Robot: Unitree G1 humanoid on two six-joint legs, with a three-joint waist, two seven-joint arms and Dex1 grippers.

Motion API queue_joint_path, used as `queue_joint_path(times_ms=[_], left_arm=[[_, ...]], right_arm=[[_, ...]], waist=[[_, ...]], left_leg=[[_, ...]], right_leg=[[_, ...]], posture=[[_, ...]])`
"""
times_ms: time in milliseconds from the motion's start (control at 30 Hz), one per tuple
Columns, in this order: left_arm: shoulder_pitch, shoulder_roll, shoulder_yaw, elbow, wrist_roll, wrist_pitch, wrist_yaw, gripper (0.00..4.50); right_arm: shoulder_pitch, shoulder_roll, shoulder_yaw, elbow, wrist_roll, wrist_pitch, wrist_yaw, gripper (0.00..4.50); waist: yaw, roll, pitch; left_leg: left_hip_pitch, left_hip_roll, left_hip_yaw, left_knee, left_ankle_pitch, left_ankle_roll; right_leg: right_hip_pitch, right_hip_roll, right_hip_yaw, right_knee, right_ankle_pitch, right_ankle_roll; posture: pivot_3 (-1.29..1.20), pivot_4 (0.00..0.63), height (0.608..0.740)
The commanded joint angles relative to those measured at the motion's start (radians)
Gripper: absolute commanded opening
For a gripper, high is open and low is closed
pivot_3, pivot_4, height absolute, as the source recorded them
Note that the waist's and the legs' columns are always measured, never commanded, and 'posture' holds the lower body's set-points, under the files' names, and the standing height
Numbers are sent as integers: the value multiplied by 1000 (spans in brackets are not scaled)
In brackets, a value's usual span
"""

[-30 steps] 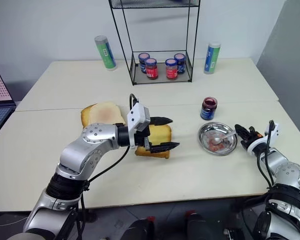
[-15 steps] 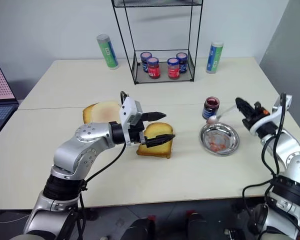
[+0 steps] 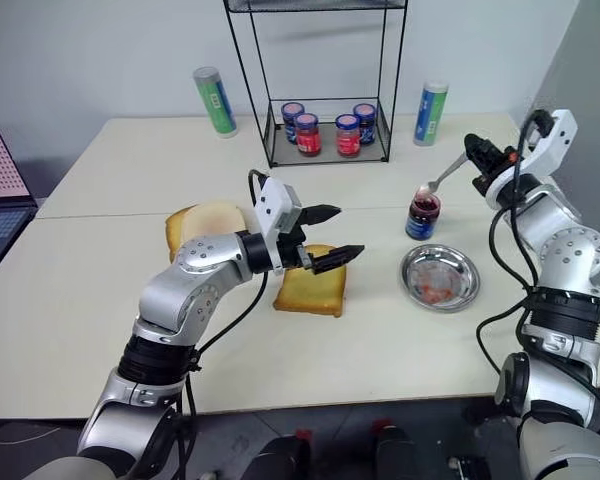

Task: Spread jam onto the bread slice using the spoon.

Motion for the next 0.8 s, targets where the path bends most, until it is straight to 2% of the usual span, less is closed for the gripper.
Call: queue_joint_path(times_ms=[33, 333, 800], left_arm=[[-12, -10, 0, -36, 4, -11, 12, 4500], [-6, -7, 6, -50, -3, 1, 18, 4500], [-5, -2, 10, -56, -1, 8, 24, 4500]], right_arm=[[-56, -25, 36, 51, -114, -112, 69, 161], [-113, -8, 41, 153, -214, -191, 126, 161], [-67, 22, 154, 120, -399, -340, 221, 161]], waist=[[0, 0, 0], [0, 0, 0], [-1, 0, 0]], left_leg=[[0, 0, 0, 0, 0, 0], [0, 0, 0, 0, 0, 0], [0, 0, 0, 0, 0, 0]], right_leg=[[0, 0, 0, 0, 0, 0], [-1, 0, 0, 0, 0, 0], [-1, 0, 0, 0, 0, 0]], posture=[[0, 150, 740], [0, 150, 740], [0, 150, 740]])
